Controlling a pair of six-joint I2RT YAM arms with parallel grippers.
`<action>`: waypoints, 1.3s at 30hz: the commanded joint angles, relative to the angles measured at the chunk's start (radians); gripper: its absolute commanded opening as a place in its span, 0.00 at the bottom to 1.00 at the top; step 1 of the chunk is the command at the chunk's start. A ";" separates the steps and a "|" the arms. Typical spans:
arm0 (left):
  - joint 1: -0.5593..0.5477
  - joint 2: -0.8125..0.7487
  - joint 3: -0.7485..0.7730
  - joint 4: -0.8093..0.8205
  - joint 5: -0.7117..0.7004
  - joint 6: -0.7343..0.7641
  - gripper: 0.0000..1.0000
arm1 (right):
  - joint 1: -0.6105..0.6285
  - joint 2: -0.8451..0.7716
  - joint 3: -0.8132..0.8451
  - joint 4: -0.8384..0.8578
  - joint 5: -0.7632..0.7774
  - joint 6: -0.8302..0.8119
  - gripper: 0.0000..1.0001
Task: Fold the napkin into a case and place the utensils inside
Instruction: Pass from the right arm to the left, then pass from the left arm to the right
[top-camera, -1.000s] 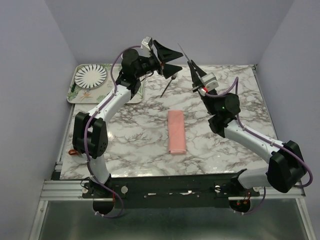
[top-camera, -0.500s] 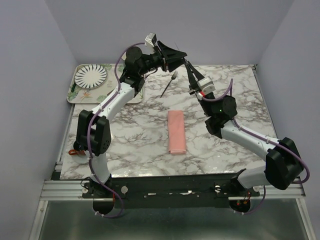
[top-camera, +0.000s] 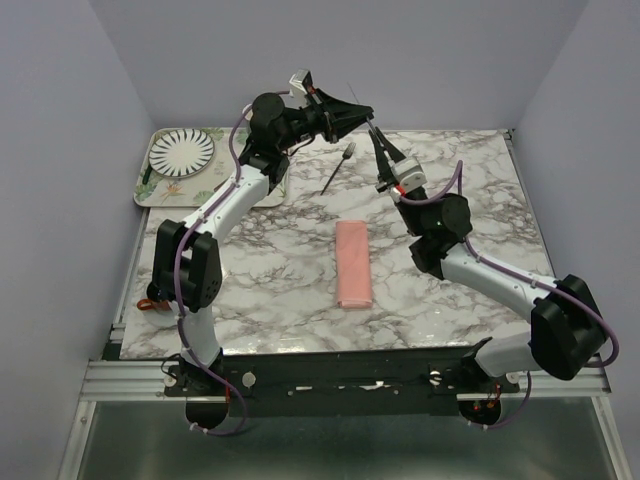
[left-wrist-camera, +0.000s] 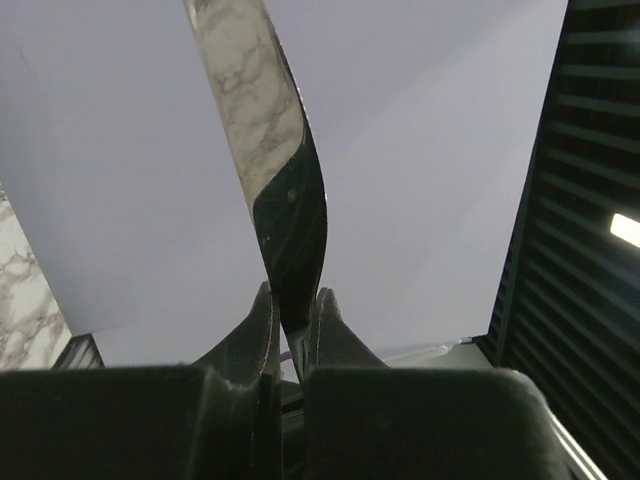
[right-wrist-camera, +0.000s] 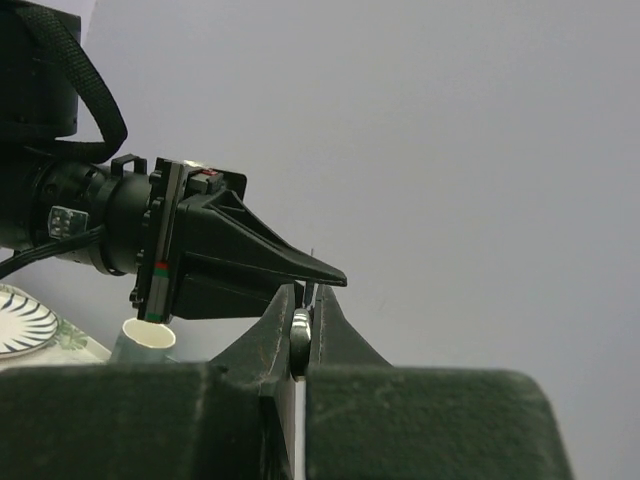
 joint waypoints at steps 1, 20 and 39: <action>-0.001 -0.014 0.011 0.042 0.003 0.099 0.00 | 0.008 -0.046 0.005 -0.031 0.027 0.042 0.32; -0.083 -0.088 0.201 -1.079 -0.529 1.064 0.00 | -0.157 -0.271 0.236 -1.543 -0.365 0.214 1.00; -0.008 -0.186 -0.336 0.128 0.115 0.575 0.00 | -0.340 0.069 0.410 -1.597 -1.162 0.698 0.82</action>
